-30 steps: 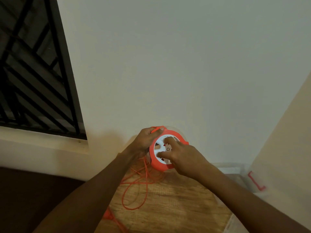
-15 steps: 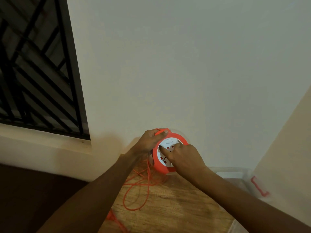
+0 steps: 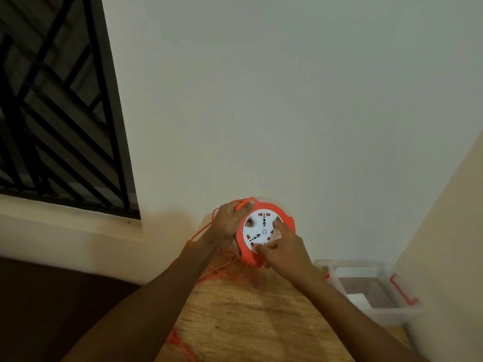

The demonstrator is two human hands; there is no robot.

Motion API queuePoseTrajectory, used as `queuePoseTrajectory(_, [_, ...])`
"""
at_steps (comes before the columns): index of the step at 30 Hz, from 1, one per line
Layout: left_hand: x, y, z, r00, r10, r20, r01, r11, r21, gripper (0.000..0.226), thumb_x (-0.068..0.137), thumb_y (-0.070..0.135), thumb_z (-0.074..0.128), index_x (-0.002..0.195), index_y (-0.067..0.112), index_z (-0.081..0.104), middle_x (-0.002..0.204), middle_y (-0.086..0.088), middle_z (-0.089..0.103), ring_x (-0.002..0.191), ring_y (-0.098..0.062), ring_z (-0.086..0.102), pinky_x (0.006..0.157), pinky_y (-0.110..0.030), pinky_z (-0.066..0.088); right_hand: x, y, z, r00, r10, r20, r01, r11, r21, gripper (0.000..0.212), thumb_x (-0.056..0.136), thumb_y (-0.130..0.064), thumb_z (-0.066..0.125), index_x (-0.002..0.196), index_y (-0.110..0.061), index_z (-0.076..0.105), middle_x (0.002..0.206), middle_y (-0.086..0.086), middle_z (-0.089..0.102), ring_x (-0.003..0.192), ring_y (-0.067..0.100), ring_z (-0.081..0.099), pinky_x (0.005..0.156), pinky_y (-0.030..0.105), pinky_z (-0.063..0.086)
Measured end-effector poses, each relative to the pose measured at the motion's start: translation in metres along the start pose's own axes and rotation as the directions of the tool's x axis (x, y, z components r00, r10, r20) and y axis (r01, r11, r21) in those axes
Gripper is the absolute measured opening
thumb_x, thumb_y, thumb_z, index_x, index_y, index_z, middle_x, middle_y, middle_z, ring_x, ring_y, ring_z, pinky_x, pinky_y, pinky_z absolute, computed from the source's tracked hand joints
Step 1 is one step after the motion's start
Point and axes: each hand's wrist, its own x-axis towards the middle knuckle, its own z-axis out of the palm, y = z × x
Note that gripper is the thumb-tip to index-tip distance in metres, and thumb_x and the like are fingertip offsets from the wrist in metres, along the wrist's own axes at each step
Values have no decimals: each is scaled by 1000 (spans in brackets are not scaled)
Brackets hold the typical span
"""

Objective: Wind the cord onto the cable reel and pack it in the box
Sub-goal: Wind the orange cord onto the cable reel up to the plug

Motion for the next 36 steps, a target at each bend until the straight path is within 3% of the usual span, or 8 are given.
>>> queuePoseTrajectory(2, [2,3,1,1000,-4,0,4,1000,-4,28,98,40,65,114,18,74,104,-11,81,90,-33,78,82,-48,65,-1,7,-6,965,-256,-59,215,900,-379,68,82,-37,67,142,-22,37,101,-2,73,90,17,69,74,29,52])
queuePoseTrajectory(5, [2,10,1,999,-1,51,1,1000,12,30,100,38,62,117,16,73,104,-12,80,86,-30,79,73,-40,66,0,13,-18,788,-590,175,524,496,-693,52,81,-28,69,129,-28,49,125,7,58,93,28,67,61,37,58])
queuePoseTrajectory(11, [-1,7,8,987,3,159,-18,995,96,35,101,39,60,124,15,72,113,-11,78,102,-36,76,91,-52,62,6,2,-30,688,-589,425,646,229,-728,60,66,-25,85,118,-31,56,135,16,51,99,35,64,63,45,61])
queuePoseTrajectory(17, [1,14,10,983,-6,183,-15,993,114,36,101,39,58,129,18,70,121,-7,76,109,-31,74,96,-52,60,8,-2,-30,711,-563,420,611,199,-767,64,66,-28,85,121,-23,52,138,14,49,98,36,64,65,46,60])
queuePoseTrajectory(22, [2,19,7,975,-24,220,5,996,87,40,100,40,61,132,16,68,122,-11,75,108,-34,75,93,-54,61,1,-10,-32,603,-561,567,696,22,-718,45,70,-19,84,112,-17,69,137,15,52,100,35,65,67,50,60])
queuePoseTrajectory(25, [2,18,6,977,-34,209,13,995,100,41,99,40,62,131,16,68,120,-11,76,104,-34,76,92,-55,61,0,-9,-31,640,-541,546,658,18,-753,43,72,-21,84,112,-17,69,136,18,52,102,38,64,70,52,59])
queuePoseTrajectory(32, [2,18,-1,979,-57,195,24,985,171,43,95,46,66,129,19,69,114,-7,79,97,-33,78,88,-53,63,5,1,-31,674,-417,610,673,6,-740,43,84,-22,73,124,-28,60,153,16,31,100,41,62,74,54,58])
queuePoseTrajectory(36, [2,16,1,982,-49,181,21,988,154,38,97,41,66,126,18,71,110,-6,80,95,-31,79,86,-49,64,4,-3,-25,707,-398,584,656,63,-752,55,95,-27,56,144,-31,33,154,27,21,113,47,55,94,57,48])
